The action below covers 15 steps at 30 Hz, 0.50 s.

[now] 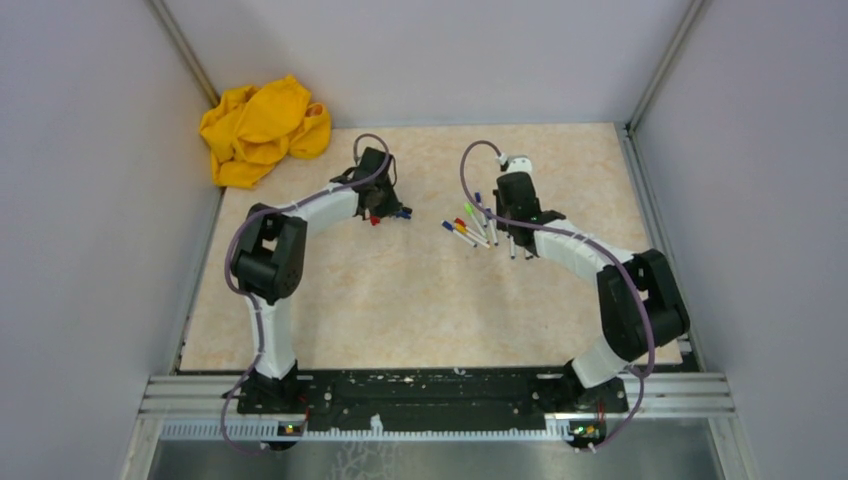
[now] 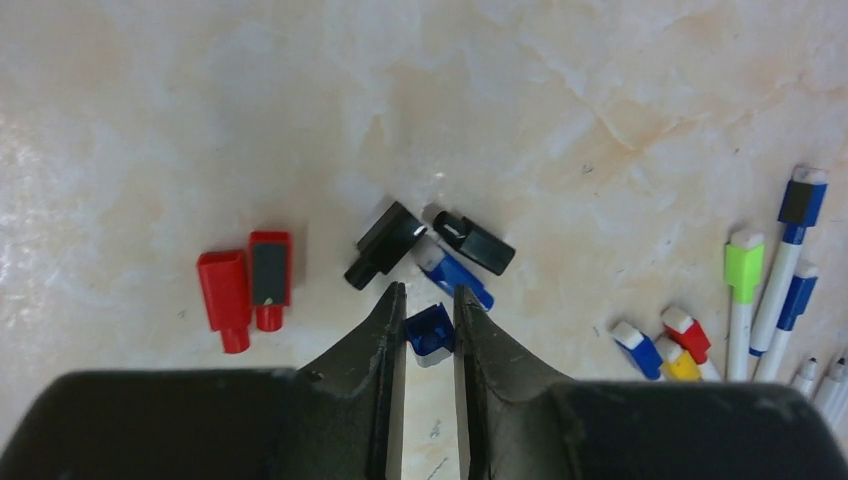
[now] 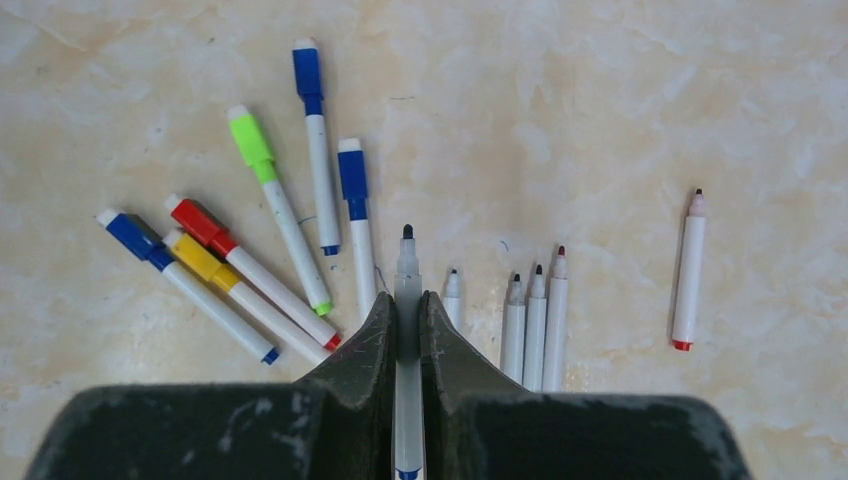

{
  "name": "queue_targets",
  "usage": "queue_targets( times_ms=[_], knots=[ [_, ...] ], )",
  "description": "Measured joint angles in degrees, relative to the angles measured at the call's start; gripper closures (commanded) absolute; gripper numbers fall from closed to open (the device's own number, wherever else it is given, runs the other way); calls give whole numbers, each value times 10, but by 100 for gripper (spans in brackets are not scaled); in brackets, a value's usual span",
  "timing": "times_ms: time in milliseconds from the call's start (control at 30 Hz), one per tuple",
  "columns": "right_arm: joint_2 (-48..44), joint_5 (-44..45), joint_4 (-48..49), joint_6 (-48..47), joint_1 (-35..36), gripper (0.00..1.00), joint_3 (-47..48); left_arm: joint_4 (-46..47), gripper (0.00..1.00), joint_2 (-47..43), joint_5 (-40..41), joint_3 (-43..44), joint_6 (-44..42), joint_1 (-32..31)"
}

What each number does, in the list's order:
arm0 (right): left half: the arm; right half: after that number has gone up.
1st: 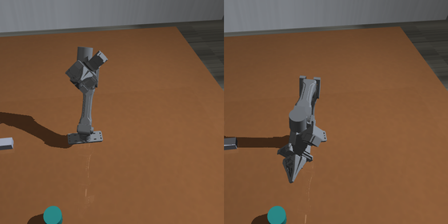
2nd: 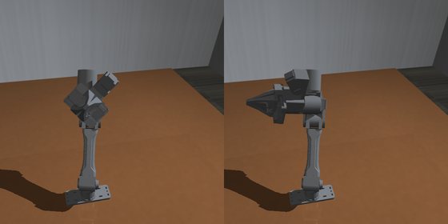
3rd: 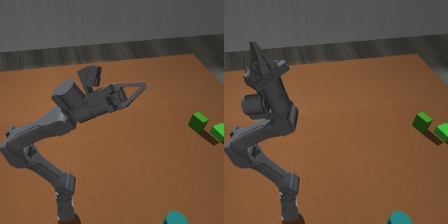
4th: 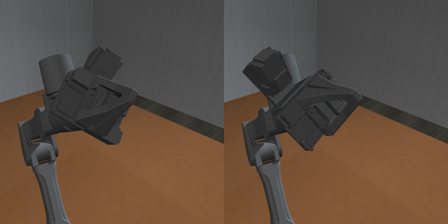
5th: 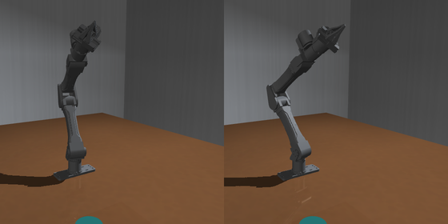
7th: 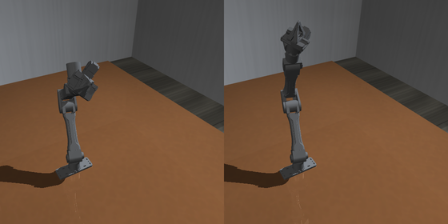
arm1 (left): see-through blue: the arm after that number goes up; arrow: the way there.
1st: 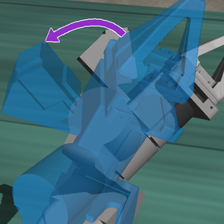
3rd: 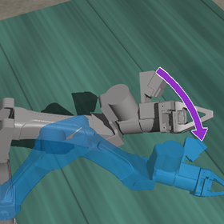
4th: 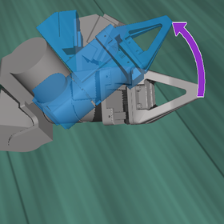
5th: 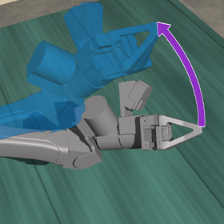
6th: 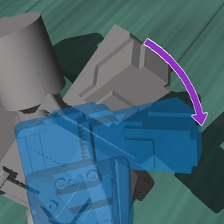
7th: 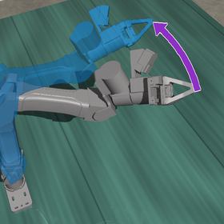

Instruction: Open the pen caps

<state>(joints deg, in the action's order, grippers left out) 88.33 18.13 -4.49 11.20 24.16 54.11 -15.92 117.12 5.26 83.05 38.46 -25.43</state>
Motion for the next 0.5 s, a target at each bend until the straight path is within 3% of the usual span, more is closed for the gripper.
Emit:
queue_targets(
  times_ms=[500],
  knots=[
    [44, 24, -31, 22, -32, 100, -1, -19, 86, -12, 36, -34, -6, 0]
  ],
)
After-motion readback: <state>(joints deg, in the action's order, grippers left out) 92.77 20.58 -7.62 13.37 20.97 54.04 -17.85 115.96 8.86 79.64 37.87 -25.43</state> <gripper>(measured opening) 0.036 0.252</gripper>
